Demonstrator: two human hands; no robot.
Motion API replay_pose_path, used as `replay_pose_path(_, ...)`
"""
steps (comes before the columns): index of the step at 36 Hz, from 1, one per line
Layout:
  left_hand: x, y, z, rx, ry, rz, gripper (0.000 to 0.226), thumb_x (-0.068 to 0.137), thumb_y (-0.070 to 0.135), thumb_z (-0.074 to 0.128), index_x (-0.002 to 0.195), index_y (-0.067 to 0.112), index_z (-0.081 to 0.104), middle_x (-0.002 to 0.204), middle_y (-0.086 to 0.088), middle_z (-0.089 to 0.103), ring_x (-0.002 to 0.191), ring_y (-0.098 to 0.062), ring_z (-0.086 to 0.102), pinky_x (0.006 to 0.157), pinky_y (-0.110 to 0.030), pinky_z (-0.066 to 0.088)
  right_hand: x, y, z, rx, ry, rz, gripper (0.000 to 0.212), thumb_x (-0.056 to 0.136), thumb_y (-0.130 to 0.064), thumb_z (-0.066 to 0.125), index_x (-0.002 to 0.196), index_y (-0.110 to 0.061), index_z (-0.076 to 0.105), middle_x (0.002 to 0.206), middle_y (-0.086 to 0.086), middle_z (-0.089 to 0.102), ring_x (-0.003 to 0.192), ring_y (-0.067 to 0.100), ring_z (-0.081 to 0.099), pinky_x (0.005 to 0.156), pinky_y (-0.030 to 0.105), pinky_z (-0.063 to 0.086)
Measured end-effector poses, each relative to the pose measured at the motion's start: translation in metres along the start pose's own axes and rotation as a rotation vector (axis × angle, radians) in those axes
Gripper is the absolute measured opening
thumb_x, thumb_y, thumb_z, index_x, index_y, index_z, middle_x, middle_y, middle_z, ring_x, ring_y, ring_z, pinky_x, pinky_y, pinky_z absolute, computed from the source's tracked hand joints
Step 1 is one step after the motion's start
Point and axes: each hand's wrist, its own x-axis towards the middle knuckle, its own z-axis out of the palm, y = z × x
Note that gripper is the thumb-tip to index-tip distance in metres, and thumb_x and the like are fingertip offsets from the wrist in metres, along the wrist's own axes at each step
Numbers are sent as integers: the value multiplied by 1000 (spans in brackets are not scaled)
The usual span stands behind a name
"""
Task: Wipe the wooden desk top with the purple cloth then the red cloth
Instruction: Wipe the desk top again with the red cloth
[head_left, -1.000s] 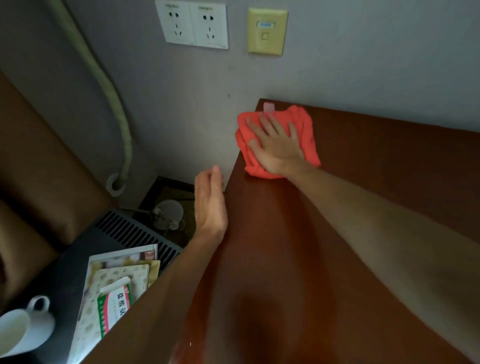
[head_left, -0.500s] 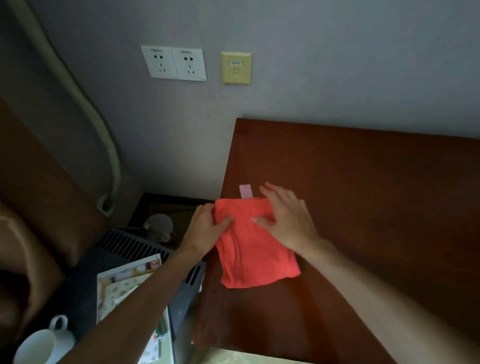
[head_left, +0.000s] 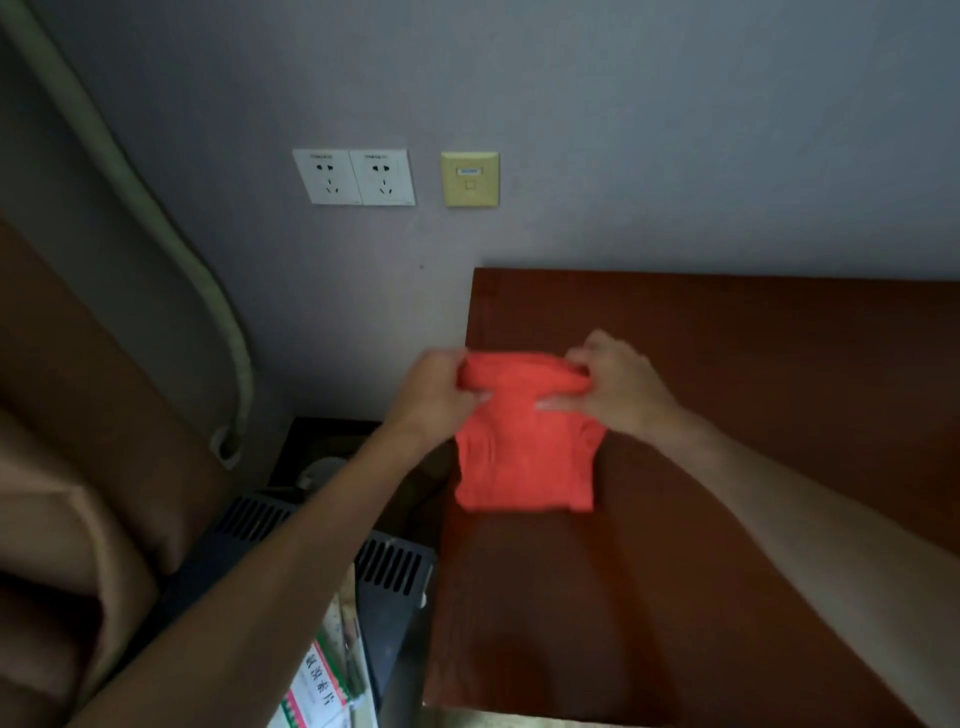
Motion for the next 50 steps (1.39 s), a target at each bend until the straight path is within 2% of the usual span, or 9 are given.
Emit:
replay_pose_path(2, 0, 23, -17, 108, 118, 129, 21, 81, 7, 76, 101, 10, 71, 94, -3, 68, 79, -12, 61, 72, -20, 46, -5, -2, -26, 121, 106, -85, 40, 71, -57, 83, 81, -28, 57, 93, -7, 46, 92, 22, 55, 76, 34, 40)
replay_pose_path(9, -44, 23, -7, 487, 237, 441, 21, 85, 12, 71, 99, 25, 64, 98, 3, 64, 94, -16, 54, 78, -31, 43, -46, -7, -28, 7, 137, -205, 27, 84, -42, 78, 109, -39, 67, 112, -15, 62, 102, 12, 64, 81, 26, 43)
replay_pose_path(14, -74, -32, 23, 630, -292, 367, 55, 74, 60, 73, 121, 37, 56, 122, 21, 56, 114, -6, 47, 96, -32, 31, -90, 4, 31, -181, -211, -154, 69, 80, -91, 36, 105, -34, 65, 110, -17, 62, 104, 9, 59, 100, 32, 41)
replay_pose_path(17, -79, -49, 27, 475, -336, 294, 61, 75, 79, 57, 120, 38, 61, 119, 23, 59, 111, -1, 51, 100, -33, 39, -85, 9, 54, -93, -58, -140, 78, 84, -88, 16, 110, -32, 64, 117, -17, 59, 110, 10, 55, 97, 33, 38)
replay_pose_path(21, -63, -67, 33, 112, 7, 142, 26, 96, 42, 57, 109, 22, 67, 106, 10, 60, 95, -2, 61, 87, -38, 54, -36, -10, 72, -67, 149, -102, 75, 94, -69, 15, 140, -25, 56, 146, -4, 52, 130, 22, 50, 103, 42, 40)
replay_pose_path(26, -39, -82, 53, 3, 156, -90, 26, 101, 16, 50, 125, 13, 60, 124, -5, 53, 108, -16, 59, 98, -33, 48, -15, -26, 141, -232, 86, -64, 76, 98, -66, 5, 162, -28, 19, 169, 1, 20, 157, 25, 8, 125, 55, 3)
replay_pose_path(36, -41, -75, 58, -687, 158, -440, 29, 105, 21, 44, 125, 5, 56, 117, -7, 61, 110, -19, 58, 83, -25, 51, -45, -51, 165, -210, 258, 13, 71, 101, -60, 20, 160, -21, 29, 141, 12, 49, 133, 33, 41, 122, 57, 18)
replay_pose_path(42, -66, -80, 58, -643, 130, -393, 24, 105, 20, 42, 116, 7, 60, 96, -4, 63, 84, -14, 62, 61, -17, 54, -114, -73, 182, -187, 168, -63, 82, 98, -70, 18, 163, -21, 15, 167, 5, 28, 157, 27, 14, 123, 59, 2)
replay_pose_path(50, -96, -86, 82, -293, 171, -269, 31, 100, 23, 48, 120, 7, 67, 119, -11, 65, 111, -22, 62, 103, -39, 47, -187, -91, 206, -105, 233, -54, 80, 96, -69, 31, 160, -21, 29, 166, 4, 30, 157, 25, 14, 123, 62, 10)
